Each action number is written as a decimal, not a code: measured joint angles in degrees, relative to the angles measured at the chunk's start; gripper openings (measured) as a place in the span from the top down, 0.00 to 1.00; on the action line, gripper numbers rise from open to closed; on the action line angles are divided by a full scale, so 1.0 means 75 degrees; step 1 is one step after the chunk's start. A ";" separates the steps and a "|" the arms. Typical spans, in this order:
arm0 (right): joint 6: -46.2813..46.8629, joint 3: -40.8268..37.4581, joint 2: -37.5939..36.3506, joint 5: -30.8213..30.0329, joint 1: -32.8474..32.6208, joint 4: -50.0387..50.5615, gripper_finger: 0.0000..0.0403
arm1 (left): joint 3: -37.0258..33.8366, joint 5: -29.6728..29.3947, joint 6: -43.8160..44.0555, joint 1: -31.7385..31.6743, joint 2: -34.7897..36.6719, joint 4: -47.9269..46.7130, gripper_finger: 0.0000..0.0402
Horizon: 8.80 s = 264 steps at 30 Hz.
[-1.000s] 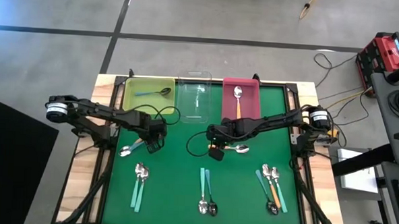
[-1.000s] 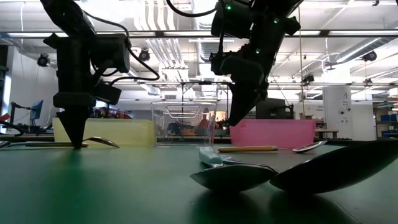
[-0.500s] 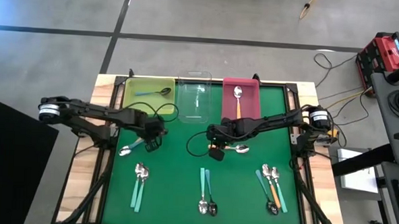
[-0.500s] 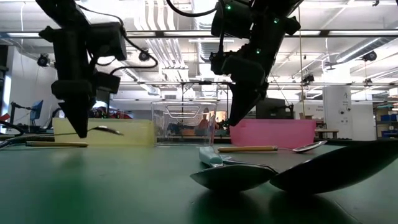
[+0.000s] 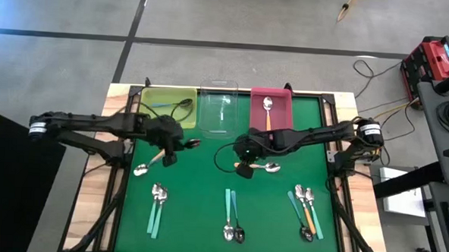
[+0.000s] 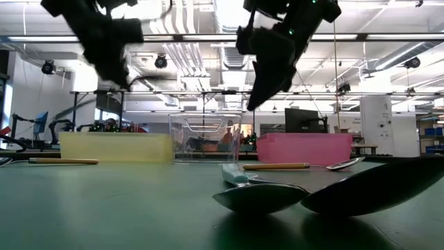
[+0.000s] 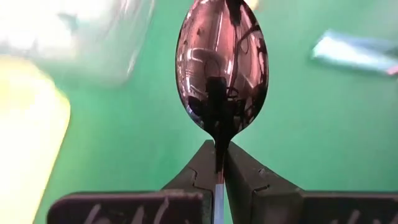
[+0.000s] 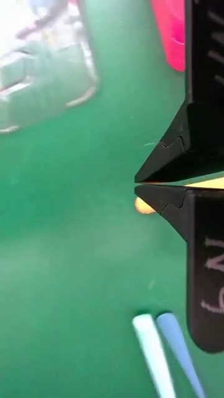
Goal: Sort silverware by color (type)
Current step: Put the blue spoon into the yellow bin
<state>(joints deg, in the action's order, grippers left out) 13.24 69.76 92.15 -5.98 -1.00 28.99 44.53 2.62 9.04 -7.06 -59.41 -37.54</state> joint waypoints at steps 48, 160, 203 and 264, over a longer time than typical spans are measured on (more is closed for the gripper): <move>-0.3508 -0.0518 -0.0078 0.1378 -0.0197 -0.7393 0.58 | -0.1509 0.5381 -0.2105 0.0017 -0.0030 0.7438 1.00; -0.3376 -0.0367 0.0581 -0.5020 -0.0011 -0.9790 0.97 | -0.2619 -0.0392 -0.1209 -0.1101 -0.0905 1.0092 0.60; -0.1560 -0.0382 0.0985 -0.5331 0.0287 -0.9905 0.97 | -0.1756 -0.1678 -0.1945 -0.0870 -0.2051 1.0682 0.88; -0.1748 -0.0379 0.0644 -0.5234 0.0274 -0.9474 0.62 | -0.1541 -0.1441 -0.1988 -0.0696 -0.1426 0.8382 1.00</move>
<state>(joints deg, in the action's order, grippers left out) 0.13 66.92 96.98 -45.23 1.06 -42.06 32.98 -8.19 -5.87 -12.28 -70.10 25.32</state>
